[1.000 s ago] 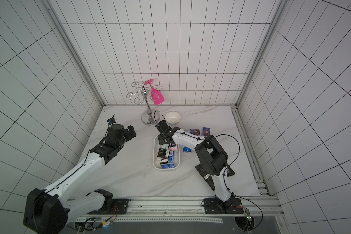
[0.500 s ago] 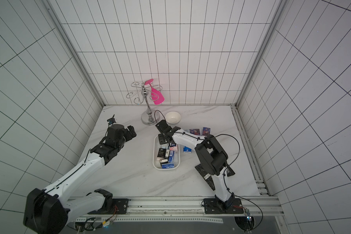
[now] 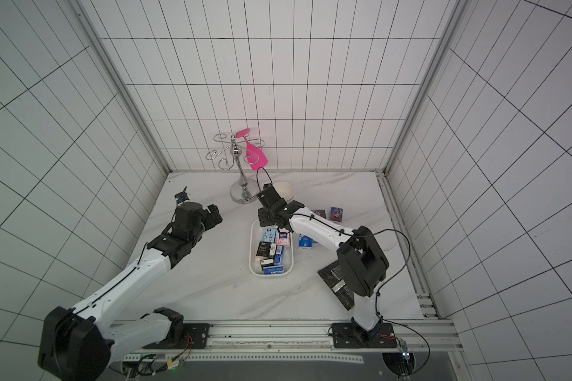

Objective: Take the pocket tissues out of the storage box
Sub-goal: Pick up the pocket tissues from the storage box, then place the pocket tissues at the center of the board.

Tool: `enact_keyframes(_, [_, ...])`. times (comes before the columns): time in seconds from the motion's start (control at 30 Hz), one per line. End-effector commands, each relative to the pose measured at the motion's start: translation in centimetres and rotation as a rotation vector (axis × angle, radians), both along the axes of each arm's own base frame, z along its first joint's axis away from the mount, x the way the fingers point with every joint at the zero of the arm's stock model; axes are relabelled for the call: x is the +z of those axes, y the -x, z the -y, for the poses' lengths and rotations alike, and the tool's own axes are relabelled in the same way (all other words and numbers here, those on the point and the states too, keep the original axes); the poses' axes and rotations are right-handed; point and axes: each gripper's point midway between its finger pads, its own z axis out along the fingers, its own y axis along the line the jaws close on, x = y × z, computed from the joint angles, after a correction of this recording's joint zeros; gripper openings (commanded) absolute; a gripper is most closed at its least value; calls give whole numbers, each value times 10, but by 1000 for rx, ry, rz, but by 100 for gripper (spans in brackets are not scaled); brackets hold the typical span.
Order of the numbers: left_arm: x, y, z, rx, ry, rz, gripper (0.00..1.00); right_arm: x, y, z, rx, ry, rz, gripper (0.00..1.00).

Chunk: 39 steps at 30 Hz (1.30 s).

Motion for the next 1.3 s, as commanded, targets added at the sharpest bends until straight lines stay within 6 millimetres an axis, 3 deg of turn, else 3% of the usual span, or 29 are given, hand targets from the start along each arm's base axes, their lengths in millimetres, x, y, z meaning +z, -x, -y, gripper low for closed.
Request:
enact_keyframes(0.0, [10,-2,0,0,-1,25,98,10,-9,29,-45,17,26,36])
enact_keyframes(0.17, [12,-1,-1,1,-4,27,98,20,-37,79,-146,8,45,36])
enact_keyframes(0.33, [17,-2,0,1,-2,39,98,19,-73,124,-242,16,44,36])
enact_keyframes(0.53, [20,-9,4,-8,4,33,98,13,-116,151,-297,18,39,36])
enact_keyframes(0.87, [21,-18,17,-39,-21,18,98,-24,-177,150,-302,4,-20,36])
enact_keyframes(1.27, [21,-18,16,-38,-40,19,98,-82,-197,127,-250,-51,-112,37])
